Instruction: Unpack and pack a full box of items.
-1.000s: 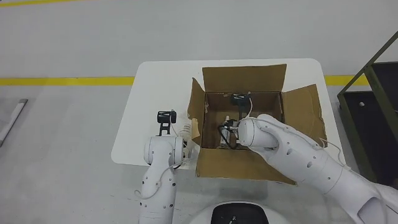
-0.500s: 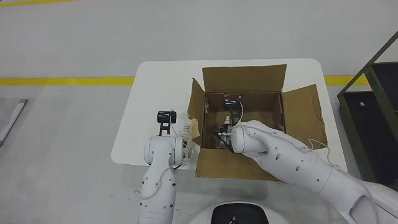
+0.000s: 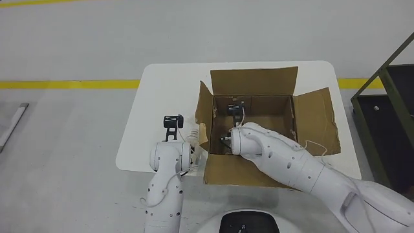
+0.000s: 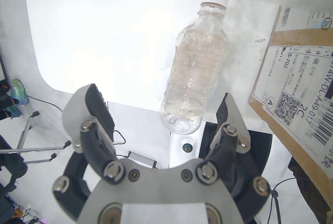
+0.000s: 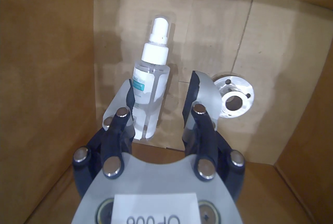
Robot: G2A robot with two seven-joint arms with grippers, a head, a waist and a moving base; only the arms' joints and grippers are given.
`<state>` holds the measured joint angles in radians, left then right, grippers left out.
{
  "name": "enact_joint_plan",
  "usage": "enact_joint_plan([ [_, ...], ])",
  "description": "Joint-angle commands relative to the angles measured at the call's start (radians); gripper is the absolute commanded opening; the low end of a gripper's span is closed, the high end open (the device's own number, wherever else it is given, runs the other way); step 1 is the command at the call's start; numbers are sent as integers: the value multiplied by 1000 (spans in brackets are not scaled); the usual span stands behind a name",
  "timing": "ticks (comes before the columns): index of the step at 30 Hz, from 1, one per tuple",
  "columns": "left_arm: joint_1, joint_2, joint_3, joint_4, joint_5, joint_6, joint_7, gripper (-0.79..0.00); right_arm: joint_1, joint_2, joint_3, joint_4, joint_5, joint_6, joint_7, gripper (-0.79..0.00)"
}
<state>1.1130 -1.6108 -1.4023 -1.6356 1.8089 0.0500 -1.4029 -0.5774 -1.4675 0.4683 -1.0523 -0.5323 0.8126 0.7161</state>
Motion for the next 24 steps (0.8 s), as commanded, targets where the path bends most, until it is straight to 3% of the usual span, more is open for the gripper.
enact_joint_plan([
  [1, 0, 0, 0, 0, 0, 0, 0, 0, 6, -14, -7, 29, 6, -3, -1, -289],
  [4, 0, 0, 0, 0, 0, 0, 0, 0, 14, -39, -14, 79, 20, -14, -9, -289],
  [6, 0, 0, 0, 0, 0, 0, 0, 0, 21, -55, -20, 109, 25, -23, -11, -366],
  [8, 0, 0, 0, 0, 0, 0, 0, 0, 25, -69, -22, 136, 32, -28, -14, -360],
  [13, 0, 0, 0, 0, 0, 0, 0, 0, 36, -100, -26, 197, 37, -41, -20, -449],
  [14, 0, 0, 0, 0, 0, 0, 0, 0, 38, -106, -27, 207, 37, -42, -21, -486],
  [16, 0, 0, 0, 0, 0, 0, 0, 0, 43, -116, -26, 224, 36, -43, -25, -640],
  [17, 0, 0, 0, 0, 0, 0, 0, 0, 46, -120, -24, 229, 36, -44, -26, -785],
  [24, 0, 0, 0, 0, 0, 0, 0, 0, 43, -114, 25, 164, 20, -55, -48, -785],
])
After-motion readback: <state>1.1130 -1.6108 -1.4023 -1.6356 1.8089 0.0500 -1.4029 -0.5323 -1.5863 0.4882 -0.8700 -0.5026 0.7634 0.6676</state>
